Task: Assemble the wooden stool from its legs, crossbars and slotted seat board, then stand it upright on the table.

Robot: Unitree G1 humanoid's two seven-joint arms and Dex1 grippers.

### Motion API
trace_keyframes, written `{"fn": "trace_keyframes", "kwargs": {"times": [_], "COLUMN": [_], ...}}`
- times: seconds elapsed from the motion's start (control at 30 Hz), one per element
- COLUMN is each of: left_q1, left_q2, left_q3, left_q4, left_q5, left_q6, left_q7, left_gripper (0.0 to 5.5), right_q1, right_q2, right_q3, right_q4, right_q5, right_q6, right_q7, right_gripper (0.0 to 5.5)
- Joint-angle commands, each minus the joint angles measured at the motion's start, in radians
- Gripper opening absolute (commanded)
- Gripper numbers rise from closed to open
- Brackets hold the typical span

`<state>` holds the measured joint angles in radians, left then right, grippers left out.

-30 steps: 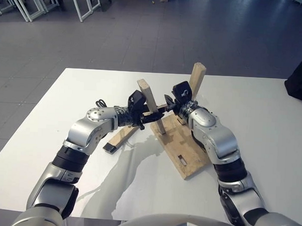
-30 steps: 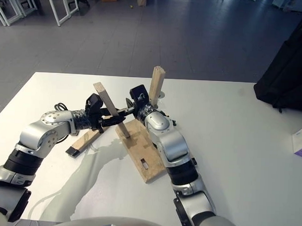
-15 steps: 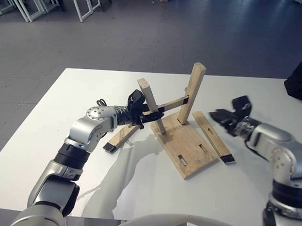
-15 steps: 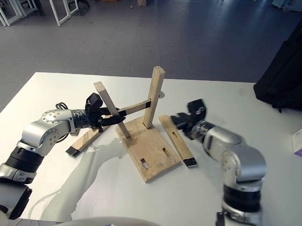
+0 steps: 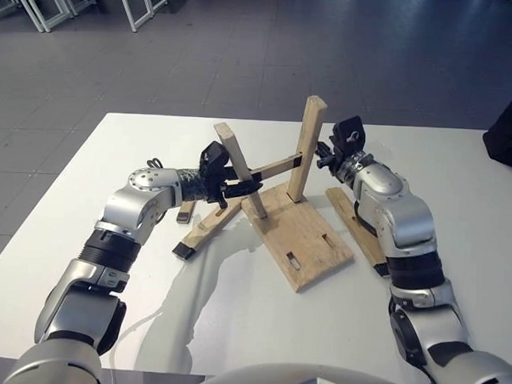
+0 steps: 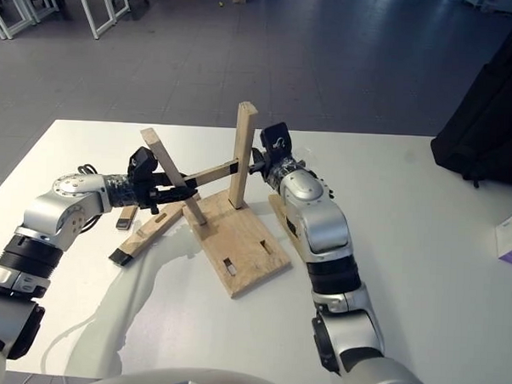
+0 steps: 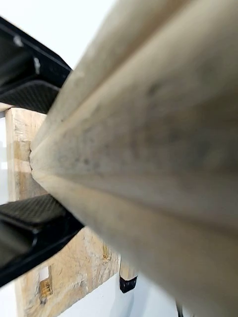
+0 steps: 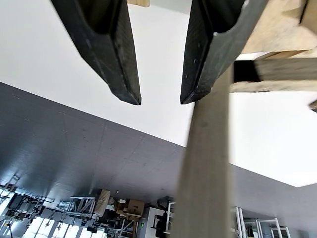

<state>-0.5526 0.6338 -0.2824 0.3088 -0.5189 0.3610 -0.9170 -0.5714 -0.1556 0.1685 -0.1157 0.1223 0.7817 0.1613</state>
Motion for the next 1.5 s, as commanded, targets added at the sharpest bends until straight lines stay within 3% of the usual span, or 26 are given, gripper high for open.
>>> {"fn": "trace_keyframes", "kwargs": {"times": [0.03, 0.17, 0.3, 0.4, 0.6, 0.8, 0.97, 1.0, 1.1, 1.27, 1.4, 1.5], "left_q1": [0.015, -0.050, -0.214, -0.293, -0.376, -0.461, -0.431, -0.414, -0.285, 0.133, 0.281, 0.324], "left_q2": [-0.077, -0.066, -0.094, -0.099, -0.131, -0.126, 0.025, 0.040, 0.033, -0.117, -0.181, -0.189], "left_q3": [-0.230, -0.191, -0.201, -0.206, -0.180, -0.107, -0.033, 0.006, 0.176, 0.343, 0.369, 0.380], "left_q4": [0.173, 0.331, 0.536, 0.624, 0.711, 0.786, 0.752, 0.732, 0.605, 0.072, -0.111, -0.120], "left_q5": [0.248, 0.229, 0.294, 0.320, 0.326, 0.376, 0.434, 0.419, 0.394, 0.366, 0.376, 0.392], "left_q6": [-0.070, -0.289, -0.402, -0.454, -0.532, -0.552, -0.448, -0.397, -0.214, 0.084, 0.222, 0.282], "left_q7": [-0.143, -0.351, -0.427, -0.446, -0.480, -0.477, -0.478, -0.430, -0.003, 0.430, 0.560, 0.611], "left_gripper": [2.04, 2.04, 2.04, 2.04, 2.04, 3.24, 3.96, 3.96, 3.96, 3.96, 3.96, 3.96], "right_q1": [0.008, 0.172, 0.392, 0.477, 0.549, 0.547, 0.576, 0.583, 0.566, 0.513, 0.500, 0.494], "right_q2": [-0.032, -0.217, -0.455, -0.551, -0.537, -0.520, -0.482, -0.466, -0.376, -0.221, -0.197, -0.195], "right_q3": [0.000, -0.078, 0.027, 0.063, 0.128, 0.152, 0.150, 0.140, 0.079, -0.018, -0.041, -0.048], "right_q4": [-0.163, -0.303, -0.449, -0.470, -0.414, -0.392, -0.421, -0.433, -0.480, -0.553, -0.582, -0.591], "right_q5": [0.172, 0.319, 0.396, 0.380, 0.318, 0.293, 0.286, 0.293, 0.324, 0.403, 0.426, 0.439], "right_q6": [0.057, 0.208, 0.262, 0.227, 0.165, 0.138, 0.141, 0.145, 0.174, 0.259, 0.306, 0.324], "right_q7": [0.220, 0.384, 0.580, 0.640, 0.589, 0.557, 0.494, 0.474, 0.380, 0.256, 0.217, 0.198], "right_gripper": [1.49, 1.49, 1.49, 1.49, 1.49, 1.46, 1.46, 1.46, 1.46, 1.46, 1.46, 1.46]}}
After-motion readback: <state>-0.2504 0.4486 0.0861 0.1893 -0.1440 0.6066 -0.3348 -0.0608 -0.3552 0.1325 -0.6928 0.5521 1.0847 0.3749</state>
